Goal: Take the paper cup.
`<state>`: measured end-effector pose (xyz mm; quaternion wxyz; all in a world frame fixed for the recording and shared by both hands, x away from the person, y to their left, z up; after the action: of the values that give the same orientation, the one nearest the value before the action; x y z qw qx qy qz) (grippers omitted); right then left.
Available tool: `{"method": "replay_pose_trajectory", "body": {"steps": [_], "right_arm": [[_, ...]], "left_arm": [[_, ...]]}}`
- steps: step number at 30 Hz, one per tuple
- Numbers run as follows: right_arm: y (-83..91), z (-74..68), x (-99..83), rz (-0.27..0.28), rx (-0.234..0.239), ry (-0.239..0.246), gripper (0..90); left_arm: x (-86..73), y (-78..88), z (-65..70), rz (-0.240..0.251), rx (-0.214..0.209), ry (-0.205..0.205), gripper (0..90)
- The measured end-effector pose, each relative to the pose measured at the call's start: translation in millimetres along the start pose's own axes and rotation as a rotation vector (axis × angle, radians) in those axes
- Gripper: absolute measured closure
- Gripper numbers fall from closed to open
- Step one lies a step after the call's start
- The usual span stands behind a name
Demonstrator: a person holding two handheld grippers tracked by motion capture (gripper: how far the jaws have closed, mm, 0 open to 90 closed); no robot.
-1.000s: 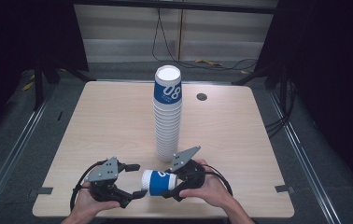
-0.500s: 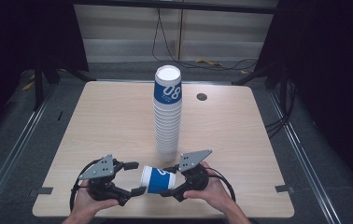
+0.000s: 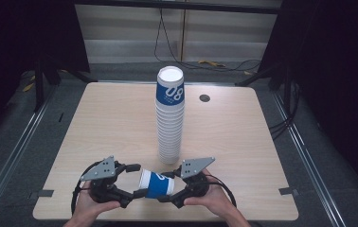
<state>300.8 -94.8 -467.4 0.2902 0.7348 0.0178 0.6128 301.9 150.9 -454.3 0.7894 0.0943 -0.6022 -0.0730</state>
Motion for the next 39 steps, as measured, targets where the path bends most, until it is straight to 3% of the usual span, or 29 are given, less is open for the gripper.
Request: {"method": "replay_pose_trajectory", "body": {"steps": [9, 13, 15, 20, 23, 25, 31, 39], "right_arm": [[-0.4, 1.4, 1.1, 0.068, -0.004, -0.010, 27.5], [-0.4, 0.9, 1.1, 0.104, -0.005, -0.016, 27.5], [0.1, 1.5, 0.8, 0.125, -0.003, -0.028, 27.5], [0.5, 1.4, 2.0, 0.157, 0.001, -0.037, 27.6], [-0.6, 0.7, 1.7, 0.164, 0.003, -0.040, 27.6], [-1.0, 0.4, 1.5, 0.167, -0.001, -0.041, 27.5], [-1.2, -0.2, 1.3, 0.178, 0.004, -0.042, 27.5], [-3.4, -2.4, 1.0, 0.174, 0.027, -0.039, 27.4]], "left_arm": [[-0.9, 0.5, -5.1, 0.021, -0.024, 0.045, 13.2], [-0.5, 0.6, -6.0, 0.024, -0.014, 0.043, 11.7], [-0.6, 0.0, -6.5, 0.028, -0.004, 0.045, 7.0], [-0.7, -0.1, -7.1, 0.038, -0.015, 0.053, 4.3], [-1.1, -0.7, -6.6, 0.042, -0.022, 0.051, 5.2], [-1.3, -1.2, -6.2, 0.044, -0.032, 0.046, 10.4], [-0.8, -3.0, -4.6, 0.060, -0.040, 0.035, 11.2], [-2.8, -10.5, -5.6, 0.054, -0.081, 0.062, 10.5]]}}
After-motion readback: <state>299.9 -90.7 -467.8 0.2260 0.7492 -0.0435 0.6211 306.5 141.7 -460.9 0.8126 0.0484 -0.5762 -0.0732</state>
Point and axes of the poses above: each handheld gripper's, and its own axes: y roughly backward along the jaws, x roughly out of its top, z roughly to its right, the point moved 2 cm from there along -y, roughly forward along the jaws, and after that the axes turned 13 degrees about -x, right-handed, at the moved point
